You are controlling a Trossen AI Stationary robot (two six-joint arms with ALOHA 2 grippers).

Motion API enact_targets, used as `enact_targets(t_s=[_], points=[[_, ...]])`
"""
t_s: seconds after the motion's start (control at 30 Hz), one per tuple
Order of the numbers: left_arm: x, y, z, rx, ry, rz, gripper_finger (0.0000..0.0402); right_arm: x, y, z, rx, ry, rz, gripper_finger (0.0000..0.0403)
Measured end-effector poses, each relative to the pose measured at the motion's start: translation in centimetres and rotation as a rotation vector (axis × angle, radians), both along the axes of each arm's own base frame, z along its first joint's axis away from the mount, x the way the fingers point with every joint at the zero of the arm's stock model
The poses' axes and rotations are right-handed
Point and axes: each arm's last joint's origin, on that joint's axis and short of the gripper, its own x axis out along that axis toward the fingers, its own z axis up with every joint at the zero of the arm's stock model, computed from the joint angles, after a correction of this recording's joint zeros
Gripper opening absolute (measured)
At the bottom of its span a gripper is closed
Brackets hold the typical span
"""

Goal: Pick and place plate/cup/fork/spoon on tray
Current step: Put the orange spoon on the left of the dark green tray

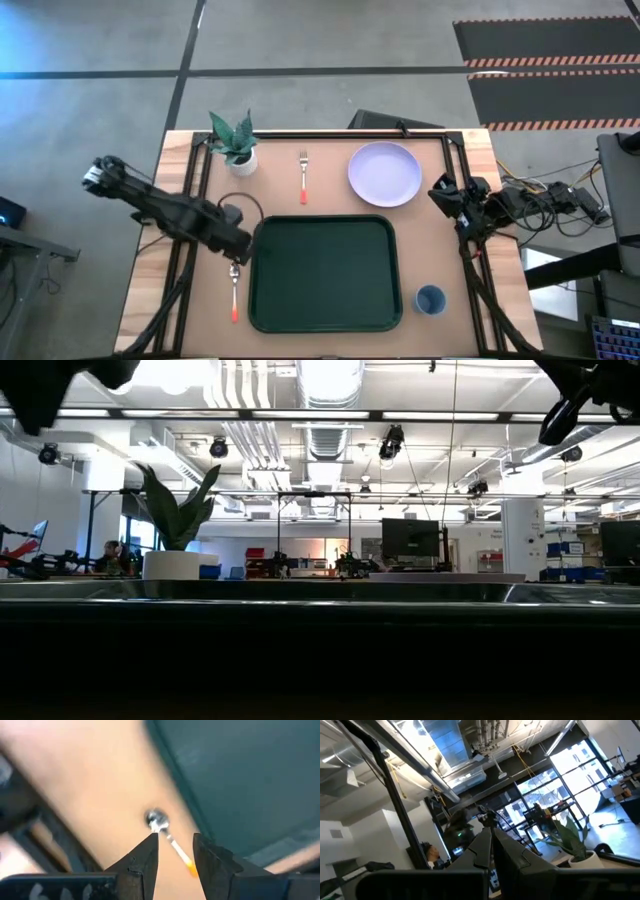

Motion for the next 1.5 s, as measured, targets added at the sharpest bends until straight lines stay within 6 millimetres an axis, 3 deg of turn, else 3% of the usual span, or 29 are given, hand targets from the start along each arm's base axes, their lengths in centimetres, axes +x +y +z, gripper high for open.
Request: enact_targets(t_s=[0.33,0.6,0.77,0.97,1.5], points=[[1.1,-6.1,-4.4,-0.052,0.304,0.249,0.0104,-1.0,-0.3,3.5,-0.029,0.240,0.015,0.0009],[3.8,-9.3,-6.8,-0.185,0.221,0.460,0.0104,-4.1,-0.7,8.4,-0.115,0.247,0.097,0.0009],[4.6,-9.9,-7.9,-0.167,0.245,0.538,0.0105,-6.0,-1.1,10.4,-0.176,0.270,0.140,0.0009],[4.3,-9.7,-8.4,-0.149,0.265,0.603,0.0105,-7.5,-1.5,10.8,-0.201,0.381,0.157,0.0009],[3.2,-8.7,-10.9,-0.105,0.348,0.646,0.0105,-7.8,-1.5,10.9,-0.206,0.391,0.160,0.0009]])
